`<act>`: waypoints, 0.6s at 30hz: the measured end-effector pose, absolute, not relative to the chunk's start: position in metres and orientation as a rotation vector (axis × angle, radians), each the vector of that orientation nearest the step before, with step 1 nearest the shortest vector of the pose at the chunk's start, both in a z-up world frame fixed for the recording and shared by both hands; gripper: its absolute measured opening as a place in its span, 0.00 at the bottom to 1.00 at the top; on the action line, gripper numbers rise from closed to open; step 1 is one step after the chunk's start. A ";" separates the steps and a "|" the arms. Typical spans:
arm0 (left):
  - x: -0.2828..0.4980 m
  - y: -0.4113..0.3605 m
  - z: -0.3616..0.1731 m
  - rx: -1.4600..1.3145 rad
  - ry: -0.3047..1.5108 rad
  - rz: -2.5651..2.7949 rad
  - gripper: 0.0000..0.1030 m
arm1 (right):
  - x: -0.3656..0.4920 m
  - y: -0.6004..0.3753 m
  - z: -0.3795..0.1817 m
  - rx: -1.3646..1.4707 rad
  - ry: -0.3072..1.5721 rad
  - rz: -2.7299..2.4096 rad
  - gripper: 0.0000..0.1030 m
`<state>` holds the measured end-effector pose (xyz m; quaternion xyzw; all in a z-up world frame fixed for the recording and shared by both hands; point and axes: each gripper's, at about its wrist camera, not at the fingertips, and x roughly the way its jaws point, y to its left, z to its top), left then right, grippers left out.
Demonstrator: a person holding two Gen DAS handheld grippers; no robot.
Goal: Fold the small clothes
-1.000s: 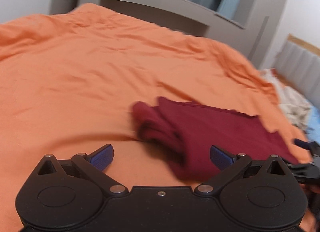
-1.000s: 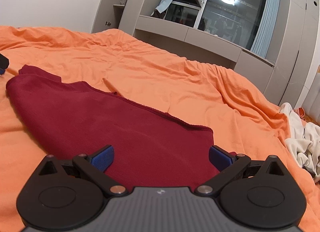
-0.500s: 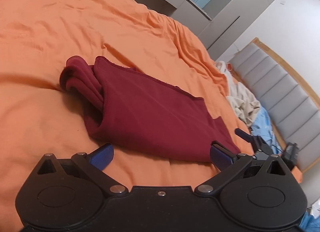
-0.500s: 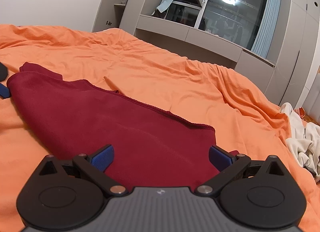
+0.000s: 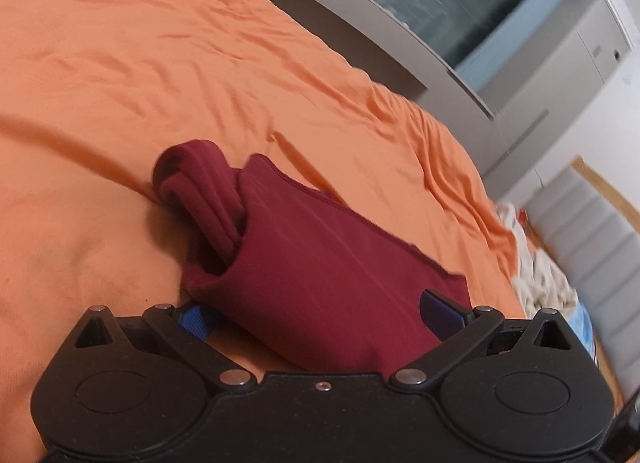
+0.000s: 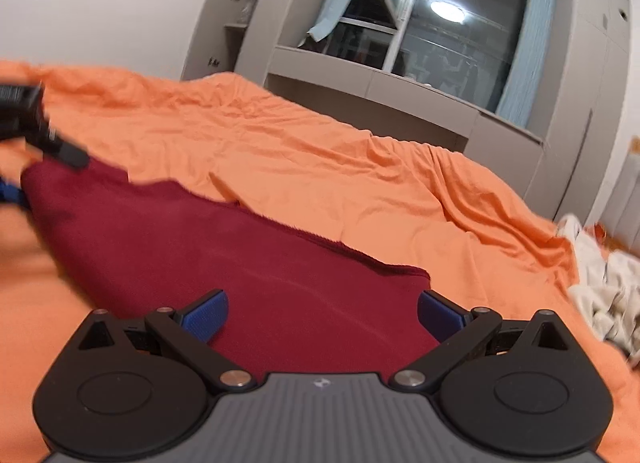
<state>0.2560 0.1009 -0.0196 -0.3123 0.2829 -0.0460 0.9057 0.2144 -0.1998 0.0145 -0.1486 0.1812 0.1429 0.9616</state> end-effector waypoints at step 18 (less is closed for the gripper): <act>0.253 0.088 -0.025 -0.514 0.568 -0.061 0.99 | 0.216 -0.169 -0.021 -0.406 0.422 0.305 1.00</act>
